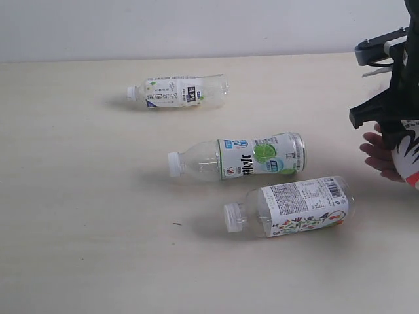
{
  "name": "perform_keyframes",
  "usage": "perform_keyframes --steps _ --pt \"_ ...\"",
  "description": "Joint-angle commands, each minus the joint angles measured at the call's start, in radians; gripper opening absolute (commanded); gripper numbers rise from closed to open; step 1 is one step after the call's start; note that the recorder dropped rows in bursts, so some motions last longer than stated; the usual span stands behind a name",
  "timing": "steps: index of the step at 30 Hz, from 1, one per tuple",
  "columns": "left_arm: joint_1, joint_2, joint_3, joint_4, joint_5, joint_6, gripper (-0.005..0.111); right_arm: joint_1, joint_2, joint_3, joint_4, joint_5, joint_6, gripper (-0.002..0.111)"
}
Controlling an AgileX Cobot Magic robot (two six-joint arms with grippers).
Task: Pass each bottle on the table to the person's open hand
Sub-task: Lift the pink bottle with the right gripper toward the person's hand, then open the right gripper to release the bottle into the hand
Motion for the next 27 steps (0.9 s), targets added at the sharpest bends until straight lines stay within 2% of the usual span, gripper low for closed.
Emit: perform_keyframes --steps 1,4,9,14,18,27 --pt "-0.006 -0.006 -0.001 0.0 -0.002 -0.004 0.0 0.0 -0.011 0.005 -0.015 -0.004 0.01 0.0" --pt "-0.006 -0.006 -0.001 0.0 -0.002 -0.004 0.0 0.0 -0.011 0.005 -0.015 0.018 0.004 0.002" --pt "-0.006 -0.006 -0.001 0.0 -0.002 -0.004 0.0 0.0 -0.011 0.005 -0.015 0.04 -0.007 0.016" --pt "-0.006 -0.006 -0.001 0.0 -0.002 -0.004 0.0 0.0 -0.011 0.005 -0.013 0.04 -0.007 0.037" --pt "-0.006 -0.006 -0.001 0.0 -0.002 -0.004 0.0 0.0 -0.011 0.005 -0.013 0.04 -0.009 0.064" --pt "-0.006 -0.006 -0.001 0.0 -0.002 -0.004 0.0 0.0 -0.011 0.005 -0.013 0.033 -0.026 0.084"
